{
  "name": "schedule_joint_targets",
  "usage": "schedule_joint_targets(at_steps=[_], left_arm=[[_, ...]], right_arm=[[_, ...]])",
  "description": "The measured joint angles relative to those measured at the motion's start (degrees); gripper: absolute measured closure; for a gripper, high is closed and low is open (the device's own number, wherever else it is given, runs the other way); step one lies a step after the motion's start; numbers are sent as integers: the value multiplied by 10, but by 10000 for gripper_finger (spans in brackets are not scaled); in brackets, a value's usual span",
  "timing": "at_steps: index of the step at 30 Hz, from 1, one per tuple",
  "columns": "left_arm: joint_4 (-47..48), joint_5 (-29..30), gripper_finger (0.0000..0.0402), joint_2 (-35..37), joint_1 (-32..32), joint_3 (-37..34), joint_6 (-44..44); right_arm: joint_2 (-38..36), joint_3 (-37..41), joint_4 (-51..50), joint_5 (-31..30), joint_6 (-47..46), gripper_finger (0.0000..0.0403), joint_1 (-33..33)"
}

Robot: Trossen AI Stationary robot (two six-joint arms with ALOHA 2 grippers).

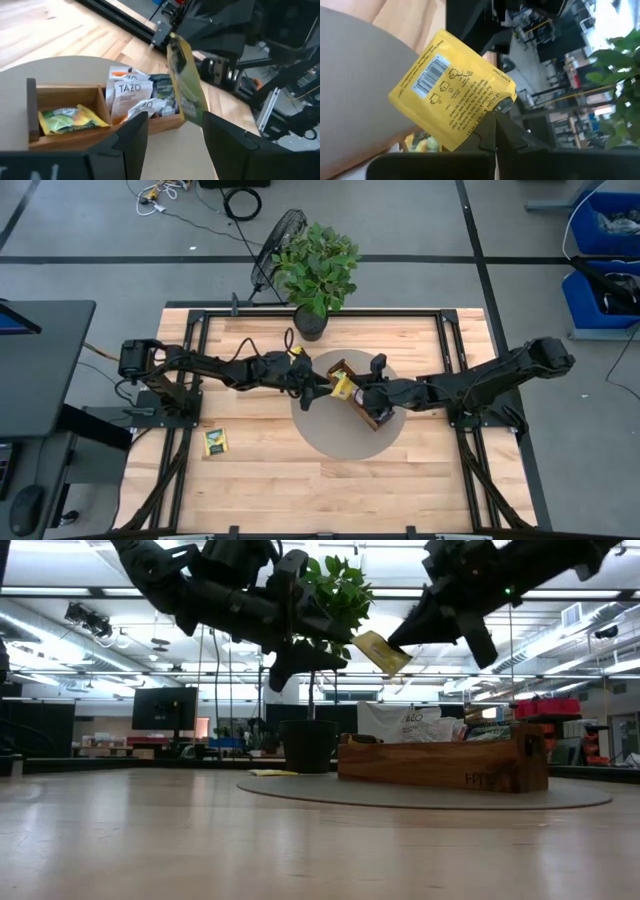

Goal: Pick & Place Tea
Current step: Put the yellow tea bag into the left section of the wooden organizer

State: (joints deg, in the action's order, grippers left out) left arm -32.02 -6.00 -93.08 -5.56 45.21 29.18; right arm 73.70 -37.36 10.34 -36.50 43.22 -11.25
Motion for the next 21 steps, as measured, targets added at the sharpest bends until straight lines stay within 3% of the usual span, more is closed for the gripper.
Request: schedule_joint_targets(at_steps=[12, 21], left_arm=[[6, 9, 211, 0, 3, 0, 1], [5, 19, 211, 0, 3, 0, -5]], right_arm=[[41, -45, -115, 9, -39, 403, -3], [41, -45, -56, 0, -16, 403, -9]])
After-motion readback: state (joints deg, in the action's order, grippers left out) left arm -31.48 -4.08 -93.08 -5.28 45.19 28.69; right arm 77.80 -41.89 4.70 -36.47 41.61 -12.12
